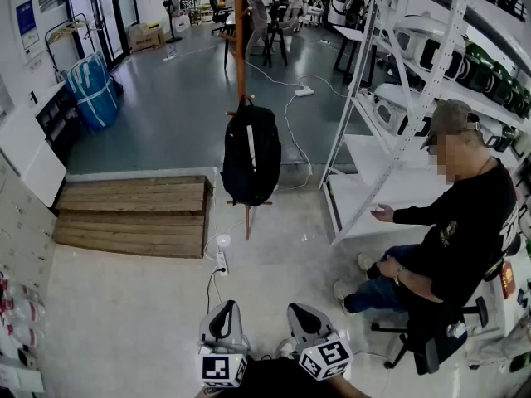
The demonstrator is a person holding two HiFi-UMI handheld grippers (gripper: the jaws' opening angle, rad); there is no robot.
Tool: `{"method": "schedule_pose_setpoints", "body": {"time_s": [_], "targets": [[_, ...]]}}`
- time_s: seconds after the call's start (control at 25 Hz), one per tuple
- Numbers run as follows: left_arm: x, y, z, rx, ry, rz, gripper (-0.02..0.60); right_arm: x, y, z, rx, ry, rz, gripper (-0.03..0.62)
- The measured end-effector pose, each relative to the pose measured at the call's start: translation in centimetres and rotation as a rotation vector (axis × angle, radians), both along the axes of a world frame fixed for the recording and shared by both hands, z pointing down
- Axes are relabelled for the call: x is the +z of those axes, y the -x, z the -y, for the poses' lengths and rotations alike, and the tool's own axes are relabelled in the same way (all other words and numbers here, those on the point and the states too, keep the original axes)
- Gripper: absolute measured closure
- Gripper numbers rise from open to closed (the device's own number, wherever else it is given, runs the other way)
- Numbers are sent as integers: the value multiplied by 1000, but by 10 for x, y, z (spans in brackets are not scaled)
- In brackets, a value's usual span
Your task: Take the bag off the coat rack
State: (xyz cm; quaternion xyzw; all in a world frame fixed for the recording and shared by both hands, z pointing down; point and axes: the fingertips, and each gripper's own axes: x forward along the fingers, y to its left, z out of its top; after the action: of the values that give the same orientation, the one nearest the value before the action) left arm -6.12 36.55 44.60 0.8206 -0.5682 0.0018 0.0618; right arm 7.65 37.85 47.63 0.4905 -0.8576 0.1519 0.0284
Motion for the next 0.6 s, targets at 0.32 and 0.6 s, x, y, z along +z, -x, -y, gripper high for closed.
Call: {"method": "schedule_pose_setpoints", "body": {"time_s": [0.32, 0.6], "targets": [[1, 5, 5, 3, 0, -7, 561, 2, 6, 5, 0, 6, 0, 582], [1, 14, 7, 5, -1, -13, 562, -3, 14, 7, 12, -6, 31, 582]]}}
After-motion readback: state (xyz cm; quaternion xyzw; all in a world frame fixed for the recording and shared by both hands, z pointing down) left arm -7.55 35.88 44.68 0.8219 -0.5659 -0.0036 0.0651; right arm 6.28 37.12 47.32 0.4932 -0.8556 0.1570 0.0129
